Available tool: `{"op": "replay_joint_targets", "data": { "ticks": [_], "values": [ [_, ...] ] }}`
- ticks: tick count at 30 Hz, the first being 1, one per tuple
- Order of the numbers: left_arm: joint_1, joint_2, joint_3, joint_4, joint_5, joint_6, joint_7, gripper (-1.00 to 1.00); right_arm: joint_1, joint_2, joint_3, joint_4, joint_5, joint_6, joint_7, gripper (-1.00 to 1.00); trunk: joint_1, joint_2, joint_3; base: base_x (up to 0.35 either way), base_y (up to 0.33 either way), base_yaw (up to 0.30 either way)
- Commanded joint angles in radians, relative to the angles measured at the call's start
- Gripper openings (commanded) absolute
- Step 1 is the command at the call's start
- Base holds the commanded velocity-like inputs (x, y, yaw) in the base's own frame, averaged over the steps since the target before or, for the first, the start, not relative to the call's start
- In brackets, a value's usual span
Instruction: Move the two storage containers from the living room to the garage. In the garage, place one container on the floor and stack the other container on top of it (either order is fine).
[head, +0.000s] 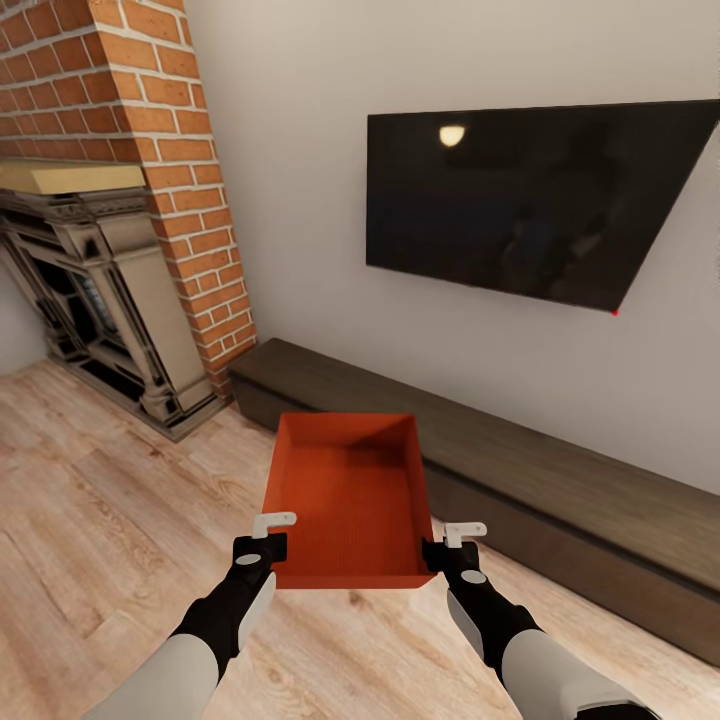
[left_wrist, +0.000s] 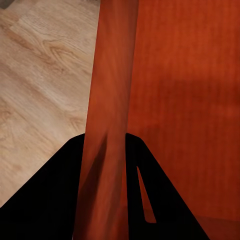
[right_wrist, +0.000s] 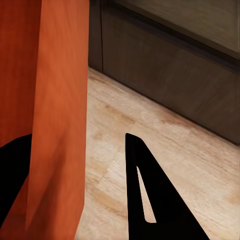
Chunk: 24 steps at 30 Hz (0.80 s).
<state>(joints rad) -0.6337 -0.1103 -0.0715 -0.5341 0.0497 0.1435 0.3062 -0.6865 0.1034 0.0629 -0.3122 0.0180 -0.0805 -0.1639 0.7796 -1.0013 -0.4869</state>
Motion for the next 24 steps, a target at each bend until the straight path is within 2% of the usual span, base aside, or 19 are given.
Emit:
{"op": "replay_joint_targets", "data": {
  "ticks": [1,24],
  "values": [
    [0.000,0.001,-0.004,-0.003,-0.007,0.008,0.013,-1.00,-0.001,-0.001,0.003,0.001,0.002,-0.002,-0.009,-1.00,0.000,-0.001,0.001,0.000,0.000,0.000],
    [0.000,0.001,-0.004,-0.003,-0.007,0.008,0.013,-1.00,-0.001,-0.001,0.003,0.001,0.002,-0.002,-0.009,-1.00,0.000,-0.001,0.037,0.000,0.000,0.000]
  ]
}}
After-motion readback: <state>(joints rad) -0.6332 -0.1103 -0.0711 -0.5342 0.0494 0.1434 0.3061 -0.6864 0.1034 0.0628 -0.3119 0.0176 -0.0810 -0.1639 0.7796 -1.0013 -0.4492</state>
